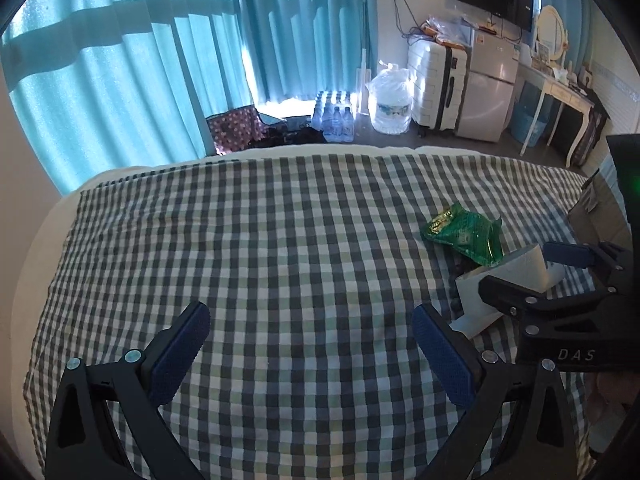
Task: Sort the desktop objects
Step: 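Grasp the beige masking tape roll with the right gripper, then grasp the white foam tube with the left gripper while the right lifts the tape roll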
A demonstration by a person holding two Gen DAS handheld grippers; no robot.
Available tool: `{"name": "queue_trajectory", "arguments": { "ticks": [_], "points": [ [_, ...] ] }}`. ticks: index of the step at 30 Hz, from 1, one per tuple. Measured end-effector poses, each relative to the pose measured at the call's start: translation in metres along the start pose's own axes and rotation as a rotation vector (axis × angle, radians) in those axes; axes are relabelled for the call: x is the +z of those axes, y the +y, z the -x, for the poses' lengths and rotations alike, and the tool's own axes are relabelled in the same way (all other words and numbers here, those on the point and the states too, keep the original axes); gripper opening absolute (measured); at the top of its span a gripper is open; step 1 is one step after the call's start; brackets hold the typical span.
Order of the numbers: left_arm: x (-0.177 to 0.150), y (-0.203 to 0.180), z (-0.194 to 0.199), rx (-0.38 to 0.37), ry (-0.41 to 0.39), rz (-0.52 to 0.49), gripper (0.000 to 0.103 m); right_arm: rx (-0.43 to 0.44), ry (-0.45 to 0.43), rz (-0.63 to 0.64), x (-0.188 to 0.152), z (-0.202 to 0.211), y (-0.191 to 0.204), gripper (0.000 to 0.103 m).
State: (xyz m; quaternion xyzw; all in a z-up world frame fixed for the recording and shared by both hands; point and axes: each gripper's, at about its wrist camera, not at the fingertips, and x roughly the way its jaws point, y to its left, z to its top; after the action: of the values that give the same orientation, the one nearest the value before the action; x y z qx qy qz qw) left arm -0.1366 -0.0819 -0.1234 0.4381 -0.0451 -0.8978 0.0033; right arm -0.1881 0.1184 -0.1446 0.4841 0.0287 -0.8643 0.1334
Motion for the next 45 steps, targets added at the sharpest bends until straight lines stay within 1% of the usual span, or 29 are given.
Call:
{"name": "queue_trajectory", "arguments": {
  "ticks": [3, 4, 5, 6, 7, 10, 15, 22, 28, 30, 32, 35, 39, 41, 43, 44, 45],
  "points": [
    [-0.002, -0.008, -0.012, -0.022, 0.015, -0.012, 0.103, 0.023, 0.008, -0.010, -0.001, -0.007, -0.003, 0.102],
    [-0.003, -0.011, -0.015, -0.032, 0.020, -0.012, 0.103, 0.038, 0.009, -0.014, -0.001, -0.008, -0.006, 0.097],
    [-0.003, -0.013, -0.018, -0.042, 0.025, -0.010, 0.103, 0.059, 0.012, -0.022, -0.002, -0.008, -0.008, 0.088],
    [-0.002, -0.015, -0.020, -0.053, 0.030, -0.007, 0.103, 0.082, 0.022, -0.031, -0.002, -0.009, -0.009, 0.082],
    [-0.003, -0.017, -0.023, -0.067, 0.034, -0.003, 0.103, 0.084, 0.025, -0.034, -0.002, -0.008, -0.010, 0.082],
    [-0.002, -0.023, -0.025, -0.098, 0.040, 0.005, 0.103, 0.040, 0.013, -0.016, -0.003, -0.001, -0.012, 0.082],
    [0.000, -0.034, -0.022, -0.122, 0.015, -0.014, 0.103, -0.009, -0.047, -0.056, 0.001, 0.021, -0.029, 0.082],
    [0.003, -0.057, -0.027, -0.187, 0.017, -0.024, 0.103, -0.002, -0.099, -0.110, 0.010, 0.046, -0.041, 0.082],
    [0.003, -0.081, -0.036, -0.254, 0.009, -0.067, 0.103, -0.007, -0.136, -0.121, 0.015, 0.060, -0.044, 0.082],
    [0.001, -0.088, -0.042, -0.275, 0.022, -0.084, 0.103, -0.012, -0.139, -0.121, 0.017, 0.061, -0.045, 0.082],
    [-0.001, -0.093, -0.050, -0.281, 0.041, -0.095, 0.103, -0.016, -0.140, -0.125, 0.017, 0.061, -0.047, 0.082],
    [-0.006, -0.096, -0.067, -0.309, 0.087, -0.083, 0.103, -0.018, -0.139, -0.130, 0.017, 0.059, -0.050, 0.082],
    [-0.008, -0.096, -0.067, -0.323, 0.078, -0.073, 0.101, -0.018, -0.149, -0.133, 0.017, 0.063, -0.052, 0.082],
    [-0.010, -0.100, -0.064, -0.329, 0.076, -0.084, 0.092, -0.018, -0.154, -0.135, 0.017, 0.066, -0.054, 0.082],
    [-0.012, -0.106, -0.064, -0.329, 0.083, -0.098, 0.059, -0.019, -0.158, -0.138, 0.016, 0.068, -0.055, 0.082],
    [-0.013, -0.110, -0.063, -0.331, 0.087, -0.108, 0.054, -0.018, -0.159, -0.139, 0.016, 0.069, -0.057, 0.082],
    [-0.015, -0.114, -0.062, -0.325, 0.087, -0.122, 0.048, -0.019, -0.162, -0.140, 0.016, 0.071, -0.058, 0.082]
  ]
}}
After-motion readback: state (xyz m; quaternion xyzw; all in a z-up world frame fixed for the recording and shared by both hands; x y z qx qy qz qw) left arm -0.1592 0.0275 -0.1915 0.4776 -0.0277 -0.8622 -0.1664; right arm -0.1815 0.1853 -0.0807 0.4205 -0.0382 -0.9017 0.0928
